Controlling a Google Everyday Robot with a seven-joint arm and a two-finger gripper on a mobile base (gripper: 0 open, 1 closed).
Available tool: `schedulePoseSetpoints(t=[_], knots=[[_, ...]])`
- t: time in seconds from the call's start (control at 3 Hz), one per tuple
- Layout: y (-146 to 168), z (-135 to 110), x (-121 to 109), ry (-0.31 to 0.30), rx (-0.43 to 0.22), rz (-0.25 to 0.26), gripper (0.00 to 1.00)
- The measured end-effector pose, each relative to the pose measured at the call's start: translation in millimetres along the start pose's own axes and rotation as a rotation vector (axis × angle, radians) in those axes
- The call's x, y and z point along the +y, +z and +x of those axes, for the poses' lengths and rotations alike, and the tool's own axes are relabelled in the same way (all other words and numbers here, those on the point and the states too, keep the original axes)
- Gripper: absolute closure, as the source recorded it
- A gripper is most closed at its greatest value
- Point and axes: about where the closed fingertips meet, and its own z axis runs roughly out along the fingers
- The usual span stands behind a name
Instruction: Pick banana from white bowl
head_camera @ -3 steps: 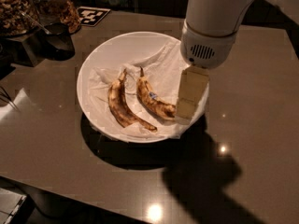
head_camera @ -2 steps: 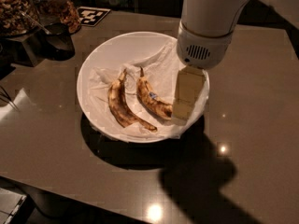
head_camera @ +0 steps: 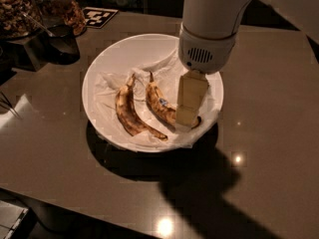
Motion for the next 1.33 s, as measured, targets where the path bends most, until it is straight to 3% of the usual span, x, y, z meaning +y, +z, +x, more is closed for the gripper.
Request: schedulePoseSetpoints(t=[0.67,1.33], knots=[[4.0,-18.2,-3.8,-0.015,0.009,-0.007,0.16],[25.6,-37.6,-14.8,-0.032,0.026,-0.053,0.24]])
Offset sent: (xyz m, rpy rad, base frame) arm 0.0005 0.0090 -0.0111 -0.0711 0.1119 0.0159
